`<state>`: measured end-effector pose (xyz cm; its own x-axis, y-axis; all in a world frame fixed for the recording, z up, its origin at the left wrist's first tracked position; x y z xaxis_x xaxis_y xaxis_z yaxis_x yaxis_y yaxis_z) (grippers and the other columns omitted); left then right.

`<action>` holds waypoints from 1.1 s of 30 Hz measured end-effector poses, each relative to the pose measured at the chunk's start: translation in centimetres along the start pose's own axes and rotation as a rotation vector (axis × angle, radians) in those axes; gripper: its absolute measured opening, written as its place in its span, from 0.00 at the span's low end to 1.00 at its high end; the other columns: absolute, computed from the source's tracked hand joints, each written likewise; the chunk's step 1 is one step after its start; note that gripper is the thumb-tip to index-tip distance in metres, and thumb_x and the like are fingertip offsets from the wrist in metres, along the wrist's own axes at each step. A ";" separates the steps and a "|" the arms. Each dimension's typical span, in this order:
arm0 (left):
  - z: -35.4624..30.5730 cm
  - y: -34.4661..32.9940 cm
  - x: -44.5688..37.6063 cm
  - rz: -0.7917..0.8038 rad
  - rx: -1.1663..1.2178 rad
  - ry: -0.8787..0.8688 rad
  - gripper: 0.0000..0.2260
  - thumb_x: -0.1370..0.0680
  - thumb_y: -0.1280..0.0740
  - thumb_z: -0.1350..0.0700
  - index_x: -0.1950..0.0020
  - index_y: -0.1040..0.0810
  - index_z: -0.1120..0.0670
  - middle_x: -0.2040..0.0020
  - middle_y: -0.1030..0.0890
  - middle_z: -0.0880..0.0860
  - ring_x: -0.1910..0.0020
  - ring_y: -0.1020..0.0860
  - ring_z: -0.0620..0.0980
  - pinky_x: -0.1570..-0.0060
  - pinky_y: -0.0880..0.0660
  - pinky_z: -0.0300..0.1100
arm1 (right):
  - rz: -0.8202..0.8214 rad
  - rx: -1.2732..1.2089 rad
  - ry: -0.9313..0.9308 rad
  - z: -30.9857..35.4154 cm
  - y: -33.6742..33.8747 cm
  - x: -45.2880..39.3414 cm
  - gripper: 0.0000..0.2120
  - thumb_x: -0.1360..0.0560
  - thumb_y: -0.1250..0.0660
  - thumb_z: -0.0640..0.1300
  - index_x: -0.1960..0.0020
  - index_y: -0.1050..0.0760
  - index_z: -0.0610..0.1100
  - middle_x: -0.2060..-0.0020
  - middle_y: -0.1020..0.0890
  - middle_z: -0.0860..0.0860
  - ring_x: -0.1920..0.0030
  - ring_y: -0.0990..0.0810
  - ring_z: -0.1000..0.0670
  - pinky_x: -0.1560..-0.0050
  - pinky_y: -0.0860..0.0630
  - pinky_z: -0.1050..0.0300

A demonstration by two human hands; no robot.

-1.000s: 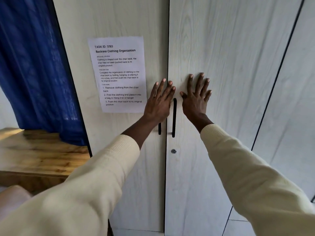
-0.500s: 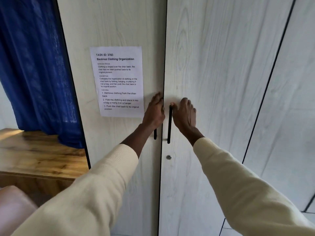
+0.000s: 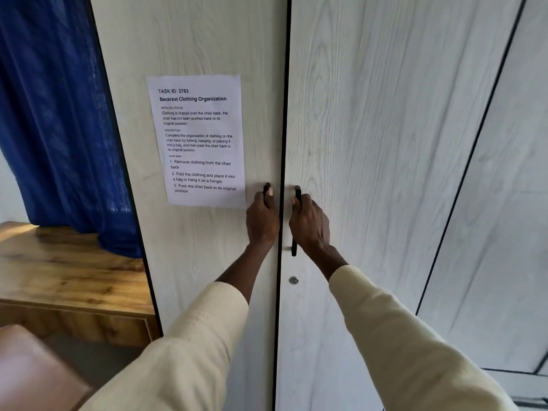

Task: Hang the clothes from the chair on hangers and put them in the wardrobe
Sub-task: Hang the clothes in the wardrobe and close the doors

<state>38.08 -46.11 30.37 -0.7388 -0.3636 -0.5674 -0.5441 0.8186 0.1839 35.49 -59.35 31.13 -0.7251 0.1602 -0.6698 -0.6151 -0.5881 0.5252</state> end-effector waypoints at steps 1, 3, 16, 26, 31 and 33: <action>0.1 0.1 0.1 -0.046 -0.004 -0.036 0.17 0.15 0.46 0.48 0.46 0.24 0.58 0.55 0.18 0.59 0.56 0.22 0.59 0.60 0.34 0.42 | -0.005 -0.018 0.002 -0.1 0.0 0.0 0.12 0.16 0.47 0.49 0.54 0.32 0.45 0.66 0.26 0.53 0.71 0.30 0.53 0.70 0.37 0.58; 0.2 0.3 0.2 -0.120 0.001 -0.120 0.15 0.15 0.44 0.51 0.47 0.24 0.60 0.57 0.18 0.61 0.57 0.21 0.63 0.62 0.34 0.42 | 0.015 -0.043 -0.010 -0.2 -0.2 -0.4 0.12 0.16 0.47 0.49 0.54 0.32 0.45 0.65 0.26 0.52 0.70 0.30 0.53 0.70 0.37 0.58; 1.9 -0.9 -3.1 0.083 0.041 -0.172 0.18 0.17 0.41 0.45 0.63 0.33 0.55 0.71 0.26 0.52 0.70 0.26 0.57 0.69 0.31 0.45 | 0.125 -0.184 -0.032 -1.5 -1.7 -4.0 0.14 0.17 0.43 0.50 0.58 0.27 0.44 0.69 0.26 0.52 0.71 0.29 0.51 0.70 0.32 0.56; 0.0 0.4 -4.3 0.461 -0.327 0.031 0.23 0.18 0.41 0.43 0.55 0.22 0.61 0.55 0.19 0.62 0.52 0.22 0.58 0.57 0.33 0.44 | 0.296 -0.163 -0.249 -1.6 -1.0 -4.7 0.17 0.20 0.37 0.55 0.60 0.26 0.44 0.63 0.19 0.45 0.61 0.18 0.44 0.56 0.20 0.49; -0.5 1.5 0.6 0.580 -0.372 0.056 0.23 0.18 0.40 0.47 0.29 0.34 0.61 0.32 0.27 0.60 0.34 0.29 0.59 0.44 0.31 0.45 | 0.355 -0.071 -0.234 -1.3 -0.5 -0.4 0.12 0.20 0.37 0.46 0.43 0.28 0.38 0.47 0.21 0.41 0.54 0.22 0.43 0.61 0.30 0.58; 1.0 3.0 2.9 0.519 -0.487 -0.018 0.24 0.18 0.39 0.50 0.26 0.37 0.61 0.28 0.32 0.60 0.29 0.33 0.60 0.36 0.32 0.50 | 0.328 0.006 -0.197 -1.0 -0.4 2.5 0.12 0.21 0.38 0.42 0.39 0.30 0.37 0.41 0.25 0.40 0.46 0.23 0.39 0.54 0.28 0.54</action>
<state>34.69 -44.21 28.43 -0.9465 0.0300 -0.3214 -0.2426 0.5907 0.7696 34.22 -59.50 28.78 -0.9288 0.1138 -0.3526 -0.3420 -0.6290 0.6981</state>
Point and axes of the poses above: each hand's wrist, its own x-axis away from the middle knuckle, its own y-axis out of the back of the hand, z = x × y, the point moved 6 cm from there along -x, towards the middle knuckle
